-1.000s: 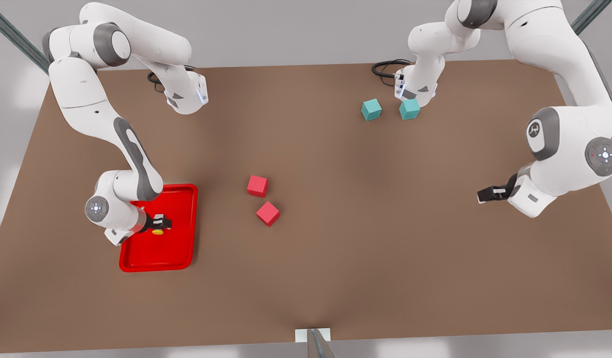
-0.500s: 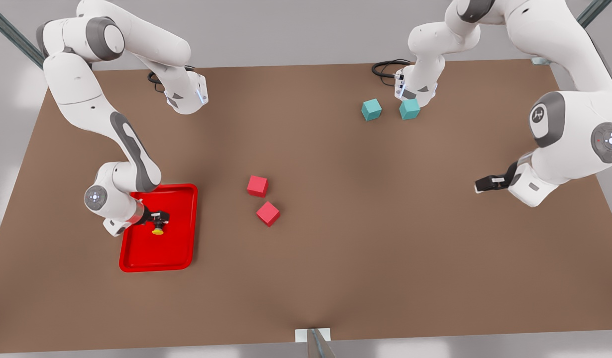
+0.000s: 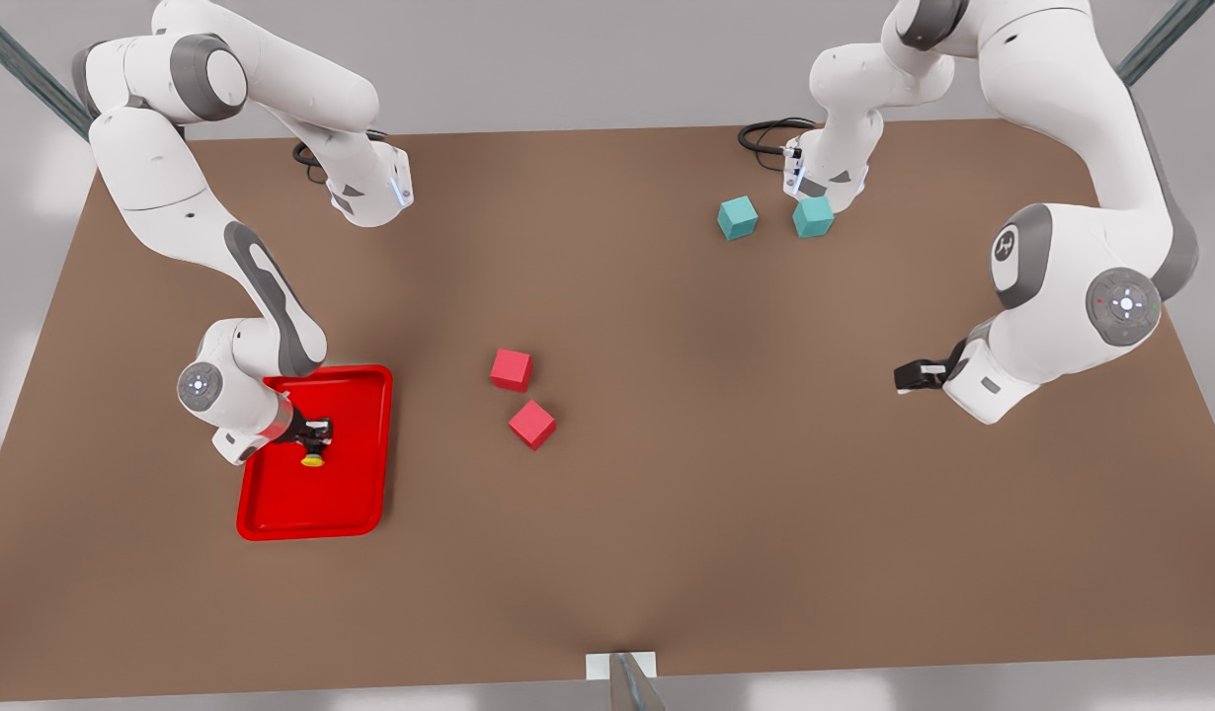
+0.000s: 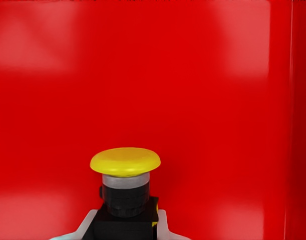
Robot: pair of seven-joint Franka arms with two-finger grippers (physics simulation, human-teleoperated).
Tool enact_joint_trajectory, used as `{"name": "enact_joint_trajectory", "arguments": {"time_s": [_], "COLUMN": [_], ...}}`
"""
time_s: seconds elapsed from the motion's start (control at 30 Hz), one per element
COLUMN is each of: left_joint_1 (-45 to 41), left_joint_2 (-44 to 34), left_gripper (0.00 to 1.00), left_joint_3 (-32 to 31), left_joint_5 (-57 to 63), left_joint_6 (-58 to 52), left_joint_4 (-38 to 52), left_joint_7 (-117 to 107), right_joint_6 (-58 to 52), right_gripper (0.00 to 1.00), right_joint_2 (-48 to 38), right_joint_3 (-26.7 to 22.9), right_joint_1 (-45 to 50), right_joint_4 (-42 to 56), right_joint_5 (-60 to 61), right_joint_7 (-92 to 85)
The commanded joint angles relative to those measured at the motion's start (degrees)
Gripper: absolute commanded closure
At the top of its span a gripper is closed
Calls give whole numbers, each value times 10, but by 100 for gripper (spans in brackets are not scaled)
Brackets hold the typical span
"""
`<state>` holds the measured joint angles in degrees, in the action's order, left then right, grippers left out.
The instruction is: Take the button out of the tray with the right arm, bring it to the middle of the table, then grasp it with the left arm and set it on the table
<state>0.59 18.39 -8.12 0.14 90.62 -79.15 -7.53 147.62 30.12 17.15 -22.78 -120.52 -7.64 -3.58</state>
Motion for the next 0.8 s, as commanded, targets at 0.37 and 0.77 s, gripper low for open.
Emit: {"name": "enact_joint_trajectory", "arguments": {"time_s": [0.37, 0.77], "left_joint_1": [-4, -12], "left_joint_2": [-3, -5], "left_gripper": [0, 0], "left_joint_3": [-1, -2], "left_joint_5": [6, 11], "left_joint_6": [-12, -19], "left_joint_4": [1, 3], "left_joint_7": [-49, -64], "right_joint_6": [-106, -265], "right_gripper": [63, 63], "right_joint_2": [-88, 125], "right_joint_3": [15, -286], "right_joint_1": [100, 717], "right_joint_4": [1, 439], "right_joint_5": [32, 286], "right_joint_7": [96, 498]}}
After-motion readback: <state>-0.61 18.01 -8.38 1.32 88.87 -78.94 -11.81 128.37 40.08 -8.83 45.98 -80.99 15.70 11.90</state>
